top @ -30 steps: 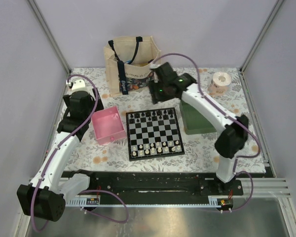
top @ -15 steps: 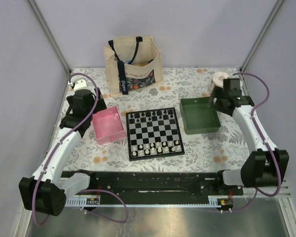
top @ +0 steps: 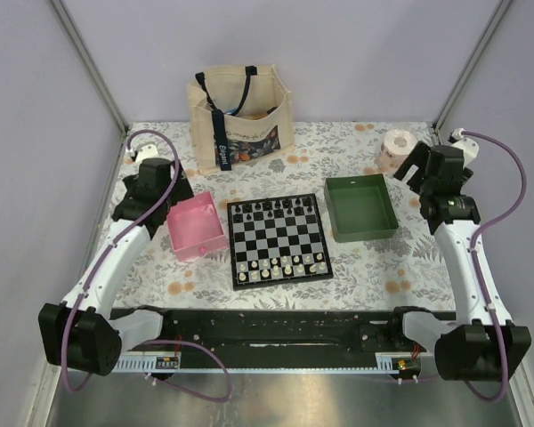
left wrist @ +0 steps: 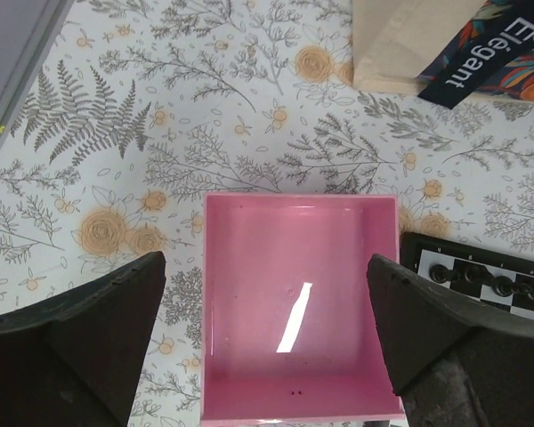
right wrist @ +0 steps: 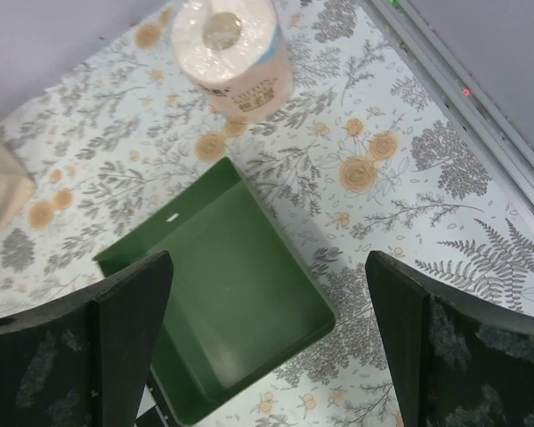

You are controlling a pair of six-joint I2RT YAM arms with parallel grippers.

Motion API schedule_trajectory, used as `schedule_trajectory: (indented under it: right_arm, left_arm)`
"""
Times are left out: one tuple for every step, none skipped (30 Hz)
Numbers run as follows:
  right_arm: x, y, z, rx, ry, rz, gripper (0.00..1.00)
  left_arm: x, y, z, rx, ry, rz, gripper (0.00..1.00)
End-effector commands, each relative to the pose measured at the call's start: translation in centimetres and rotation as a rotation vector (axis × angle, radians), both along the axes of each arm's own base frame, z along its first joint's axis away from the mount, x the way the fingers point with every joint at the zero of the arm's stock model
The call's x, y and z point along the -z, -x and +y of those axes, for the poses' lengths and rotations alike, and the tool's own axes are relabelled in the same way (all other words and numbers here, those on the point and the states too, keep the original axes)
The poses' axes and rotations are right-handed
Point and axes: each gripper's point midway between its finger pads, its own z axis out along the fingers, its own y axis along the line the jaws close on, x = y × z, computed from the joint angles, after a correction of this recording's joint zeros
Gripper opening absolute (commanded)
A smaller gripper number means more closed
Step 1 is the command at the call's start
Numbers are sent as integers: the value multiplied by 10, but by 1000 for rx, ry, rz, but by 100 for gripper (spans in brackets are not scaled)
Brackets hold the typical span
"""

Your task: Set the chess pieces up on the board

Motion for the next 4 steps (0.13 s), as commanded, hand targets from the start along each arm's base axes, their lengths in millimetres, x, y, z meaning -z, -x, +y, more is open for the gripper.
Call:
schedule_trajectory:
  right_arm:
    - [21,-14,-16,77,47,-7,100]
    - [24,-14,-19,89,55,-20,100]
    - [24,-15,-21,96,69,-42,99]
    - [26,-15,-25,107,90,-66,100]
  left_arm:
    - [-16,3,7,-60,17,-30,99]
    - [-18,4,8,-61,19,-53,99]
    - [-23,5,8,-64,24,-83,99]
    - [-31,7,9,-73,41,-123,99]
